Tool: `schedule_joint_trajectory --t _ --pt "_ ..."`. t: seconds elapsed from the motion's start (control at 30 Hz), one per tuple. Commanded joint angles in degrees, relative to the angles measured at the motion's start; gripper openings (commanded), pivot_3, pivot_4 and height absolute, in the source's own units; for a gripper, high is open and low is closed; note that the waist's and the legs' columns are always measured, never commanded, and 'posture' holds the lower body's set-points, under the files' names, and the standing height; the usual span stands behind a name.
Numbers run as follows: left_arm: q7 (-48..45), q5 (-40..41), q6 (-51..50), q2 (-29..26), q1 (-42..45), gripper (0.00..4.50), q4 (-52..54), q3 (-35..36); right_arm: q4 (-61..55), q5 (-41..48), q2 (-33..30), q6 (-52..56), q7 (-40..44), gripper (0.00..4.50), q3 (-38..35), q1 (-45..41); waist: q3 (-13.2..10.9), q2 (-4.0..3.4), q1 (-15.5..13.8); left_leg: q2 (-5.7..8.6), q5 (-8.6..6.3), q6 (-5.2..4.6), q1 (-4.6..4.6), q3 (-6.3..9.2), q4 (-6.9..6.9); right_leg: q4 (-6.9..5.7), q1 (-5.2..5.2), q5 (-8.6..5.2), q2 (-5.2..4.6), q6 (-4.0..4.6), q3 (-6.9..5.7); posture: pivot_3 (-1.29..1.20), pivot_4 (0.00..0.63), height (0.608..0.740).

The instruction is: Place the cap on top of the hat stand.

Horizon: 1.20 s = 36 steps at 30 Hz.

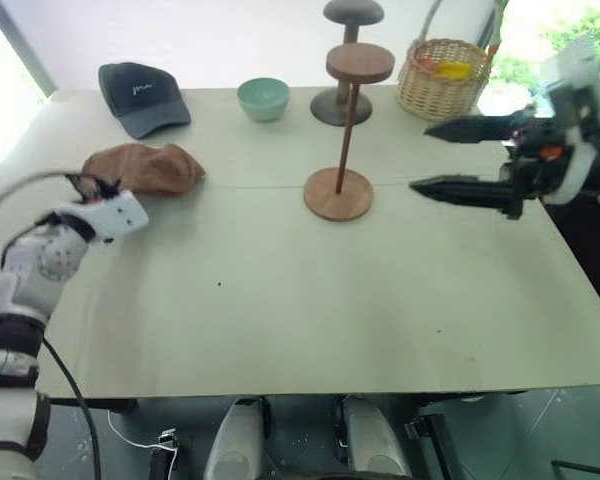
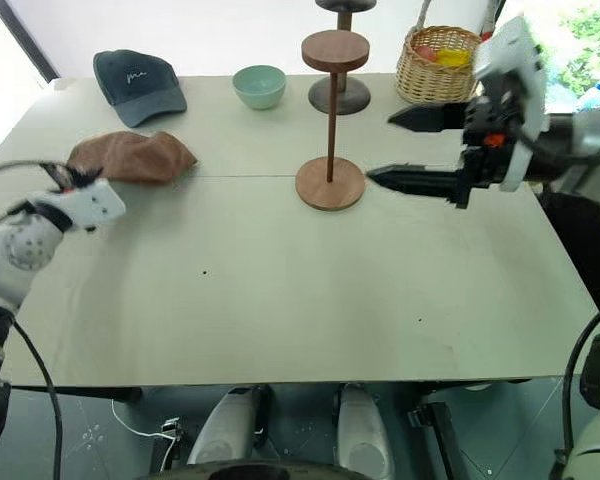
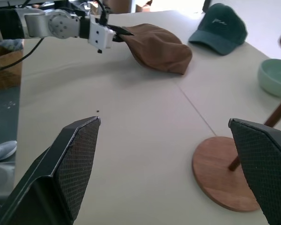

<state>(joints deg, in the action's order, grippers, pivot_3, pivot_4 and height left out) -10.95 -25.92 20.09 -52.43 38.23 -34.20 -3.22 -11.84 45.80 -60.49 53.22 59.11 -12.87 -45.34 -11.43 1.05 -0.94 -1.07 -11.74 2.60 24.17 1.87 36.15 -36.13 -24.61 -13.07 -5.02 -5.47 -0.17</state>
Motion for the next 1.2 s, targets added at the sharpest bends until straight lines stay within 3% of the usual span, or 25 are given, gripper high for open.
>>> schedule_joint_trajectory --t 0.03,0.27,0.53,0.8,0.97,1.2 --pt "-1.9 3.5 0.0 -1.0 9.5 0.03 5.2 2.9 1.4 0.5 -2.7 -1.1 0.0 4.5 -5.6 -0.7 0.0 0.0 0.0 0.02 0.0 0.0 0.15 -0.01 0.07 0.03 -0.05 0.12 -0.02 -0.2 0.0 0.0 0.15 0.74" --pt "-5.2 6.2 -1.0 12.1 30.9 0.03 3.7 -1.3 5.0 -1.2 -5.1 -3.6 -1.2 4.5 -12.4 3.2 0.0 0.03 0.2 0.13 0.0 -0.03 0.24 -0.17 0.12 0.23 -0.01 0.3 -0.07 -0.61 0.12 0.0 0.15 0.74" --pt "-5.2 6.9 3.9 26.1 38.1 0.03 -0.4 -5.4 2.5 1.3 -5.6 -0.6 -5.2 4.5 -18.8 6.3 0.0 0.01 1.1 0.1 0.01 -0.04 0.13 -0.18 0.1 0.12 -0.03 0.31 -0.01 -0.62 0.18 0.0 0.15 0.74" --pt "-8.8 8.2 5.6 26.4 31.2 0.03 5.4 -6.2 -0.8 4.2 -5.1 1.8 -8.6 4.5 -22.7 9.1 0.1 -0.1 1.8 0.1 0.01 -0.05 0.08 -0.19 0.11 0.06 -0.03 0.31 -0.01 -0.62 0.25 0.0 0.15 0.74" --pt "-11.6 8.6 6.1 26.1 25.8 0.03 10.8 -6.9 -1.2 5.5 -3.9 1.3 -10.8 4.5 -21.4 8.8 0.0 -0.08 1.5 0.1 0.01 -0.05 0.08 -0.19 0.17 0.04 0.0 0.31 0.0 -0.6 0.26 0.0 0.15 0.74" --pt "-8.4 4.0 8.2 26.8 23.8 0.03 6.3 -8.8 -1.6 7.6 -3.3 1.2 -12.1 4.5 -20.0 8.1 0.0 -0.07 1.3 0.11 0.01 -0.06 0.14 -0.17 0.24 0.06 0.02 0.31 -0.01 -0.61 0.26 0.0 0.15 0.74"
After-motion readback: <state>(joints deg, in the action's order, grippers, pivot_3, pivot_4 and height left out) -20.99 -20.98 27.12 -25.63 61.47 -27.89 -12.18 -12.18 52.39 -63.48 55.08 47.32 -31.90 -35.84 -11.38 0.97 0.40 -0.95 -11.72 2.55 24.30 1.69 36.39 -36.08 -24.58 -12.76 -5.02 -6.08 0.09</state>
